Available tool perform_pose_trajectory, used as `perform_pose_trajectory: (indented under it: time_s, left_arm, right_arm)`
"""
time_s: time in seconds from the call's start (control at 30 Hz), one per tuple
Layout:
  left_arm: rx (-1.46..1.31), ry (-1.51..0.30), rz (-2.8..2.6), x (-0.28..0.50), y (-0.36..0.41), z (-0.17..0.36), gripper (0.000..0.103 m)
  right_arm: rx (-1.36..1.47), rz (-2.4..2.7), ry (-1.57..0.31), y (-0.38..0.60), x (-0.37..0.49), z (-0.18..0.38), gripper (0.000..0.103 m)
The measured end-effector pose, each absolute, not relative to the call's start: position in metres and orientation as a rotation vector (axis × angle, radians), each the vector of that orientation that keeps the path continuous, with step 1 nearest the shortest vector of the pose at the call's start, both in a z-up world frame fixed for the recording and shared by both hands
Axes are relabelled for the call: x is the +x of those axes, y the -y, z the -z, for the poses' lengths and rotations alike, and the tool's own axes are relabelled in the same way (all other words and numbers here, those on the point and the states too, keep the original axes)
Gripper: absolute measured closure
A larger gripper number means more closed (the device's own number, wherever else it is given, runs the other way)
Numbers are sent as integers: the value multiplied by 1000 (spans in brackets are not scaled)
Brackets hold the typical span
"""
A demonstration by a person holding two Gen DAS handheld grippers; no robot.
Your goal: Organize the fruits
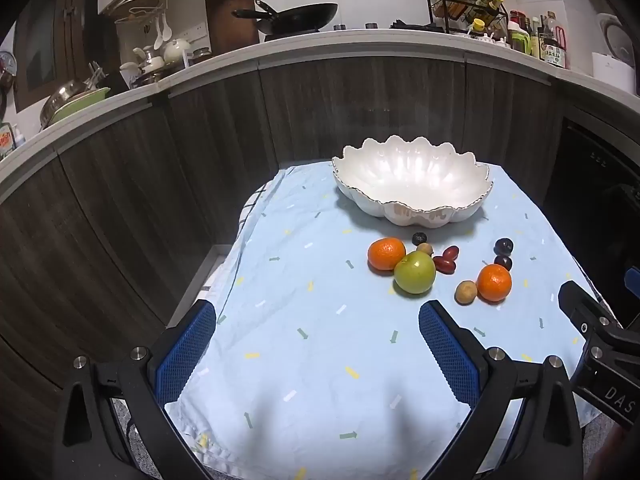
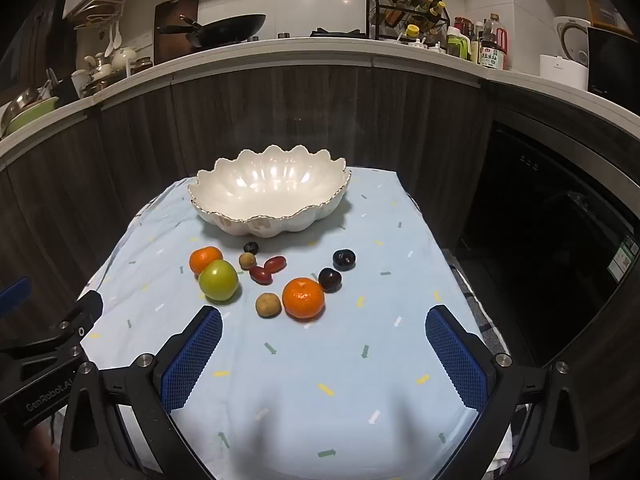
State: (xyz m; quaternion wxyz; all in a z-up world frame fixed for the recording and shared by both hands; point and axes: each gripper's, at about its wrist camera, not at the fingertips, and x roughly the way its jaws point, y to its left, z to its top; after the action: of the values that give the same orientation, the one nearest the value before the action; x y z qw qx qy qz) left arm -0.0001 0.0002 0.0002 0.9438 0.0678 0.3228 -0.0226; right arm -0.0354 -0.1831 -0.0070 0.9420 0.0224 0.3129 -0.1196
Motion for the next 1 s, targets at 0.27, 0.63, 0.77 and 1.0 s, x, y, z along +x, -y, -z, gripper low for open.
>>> perform_pose_trajectory:
  time_s: [0.27, 0.63, 0.77, 1.0]
  left_arm:
    - [144, -647, 40, 1, 2, -3, 0]
    - [148, -629, 45, -6, 0, -9, 0]
    - [147, -629, 44, -6, 0, -9, 0]
    - [145, -624, 43, -7, 0, -11, 0]
  right_arm:
    - [43, 243, -639, 184, -36, 7, 0]
    - [40, 242, -616, 184, -39, 0, 0]
    - [40, 243, -615, 183, -39, 0, 0]
    - [41, 242, -612, 183, -40, -1, 0]
